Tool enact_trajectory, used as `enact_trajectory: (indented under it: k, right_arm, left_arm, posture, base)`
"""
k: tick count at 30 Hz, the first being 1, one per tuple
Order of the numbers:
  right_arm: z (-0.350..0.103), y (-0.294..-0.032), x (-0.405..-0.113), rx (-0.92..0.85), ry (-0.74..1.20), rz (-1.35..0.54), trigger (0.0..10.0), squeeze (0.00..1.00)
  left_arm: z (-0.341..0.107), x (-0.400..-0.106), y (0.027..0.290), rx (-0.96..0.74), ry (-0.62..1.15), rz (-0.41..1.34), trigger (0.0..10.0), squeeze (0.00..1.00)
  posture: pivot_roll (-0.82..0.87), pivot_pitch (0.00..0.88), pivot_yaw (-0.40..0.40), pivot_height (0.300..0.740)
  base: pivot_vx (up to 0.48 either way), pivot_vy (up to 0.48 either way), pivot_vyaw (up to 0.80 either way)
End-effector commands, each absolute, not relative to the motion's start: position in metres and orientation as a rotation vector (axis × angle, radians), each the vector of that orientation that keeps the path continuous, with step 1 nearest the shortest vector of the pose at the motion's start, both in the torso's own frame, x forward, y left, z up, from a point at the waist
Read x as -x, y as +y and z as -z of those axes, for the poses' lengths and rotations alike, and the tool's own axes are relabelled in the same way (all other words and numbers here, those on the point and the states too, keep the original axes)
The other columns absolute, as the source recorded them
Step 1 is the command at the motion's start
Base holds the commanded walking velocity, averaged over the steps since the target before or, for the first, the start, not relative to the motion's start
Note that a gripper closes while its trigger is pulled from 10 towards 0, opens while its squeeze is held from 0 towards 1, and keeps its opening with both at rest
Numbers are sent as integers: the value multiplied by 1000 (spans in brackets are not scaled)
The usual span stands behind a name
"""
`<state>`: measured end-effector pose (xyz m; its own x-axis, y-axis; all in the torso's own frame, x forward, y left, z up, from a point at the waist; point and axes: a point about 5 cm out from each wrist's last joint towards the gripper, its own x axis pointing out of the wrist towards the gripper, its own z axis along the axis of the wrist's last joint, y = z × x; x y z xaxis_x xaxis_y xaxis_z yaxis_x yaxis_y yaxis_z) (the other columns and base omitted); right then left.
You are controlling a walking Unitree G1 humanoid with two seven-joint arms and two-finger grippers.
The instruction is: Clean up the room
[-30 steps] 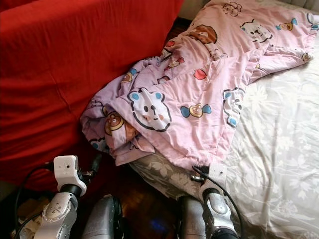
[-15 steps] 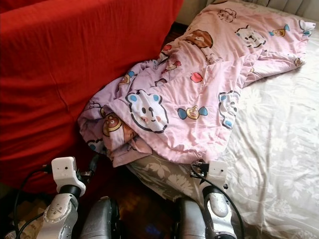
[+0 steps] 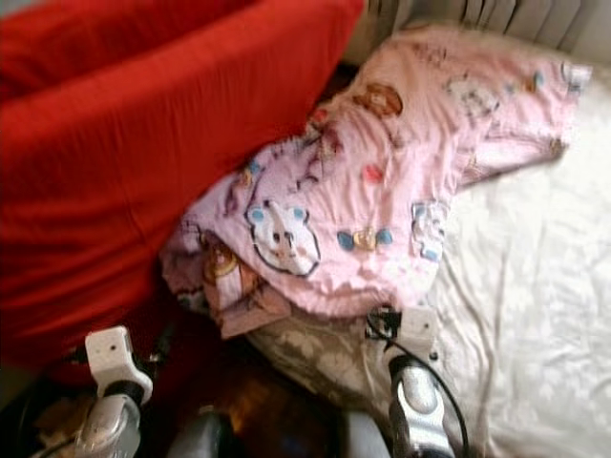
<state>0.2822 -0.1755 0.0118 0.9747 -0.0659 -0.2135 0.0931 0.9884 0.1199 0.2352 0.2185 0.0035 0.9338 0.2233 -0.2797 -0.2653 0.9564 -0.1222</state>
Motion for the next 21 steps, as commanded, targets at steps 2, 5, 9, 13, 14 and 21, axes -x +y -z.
enact_trajectory:
  k: [2,5,9,13,14,21]
  right_arm:
    - [-9,-180,-278,-129,216,103,10000,0]
    - [-9,-181,-279,-128,217,103,10000,0]
    - [-9,-182,-280,-131,225,109,10000,0]
    - [-10,-180,-282,-131,224,102,10000,0]
    - [-10,-180,-283,-132,221,100,10000,0]
    - [-8,-175,-281,-122,227,82,10000,0]
  left_arm:
    - [24,-214,226,183,391,-307,10000,0]
    - [32,-208,228,176,441,-313,10000,0]
    - [48,-197,231,170,548,-305,10000,0]
    - [62,-184,233,147,650,-295,10000,0]
    - [63,-182,233,143,661,-295,10000,0]
    - [82,-156,226,77,804,-251,10000,0]
  posture:
    - [-32,153,-14,740]
    - [-27,142,-10,740]
    - [-17,132,-8,740]
    - [-19,119,0,740]
    - [-20,116,2,740]
    - [-26,97,5,740]
  base:
    - [0,0,0]
    - [0,0,0]
    - [0,0,0]
    - [0,0,0]
    - [0,0,0]
    - [0,0,0]
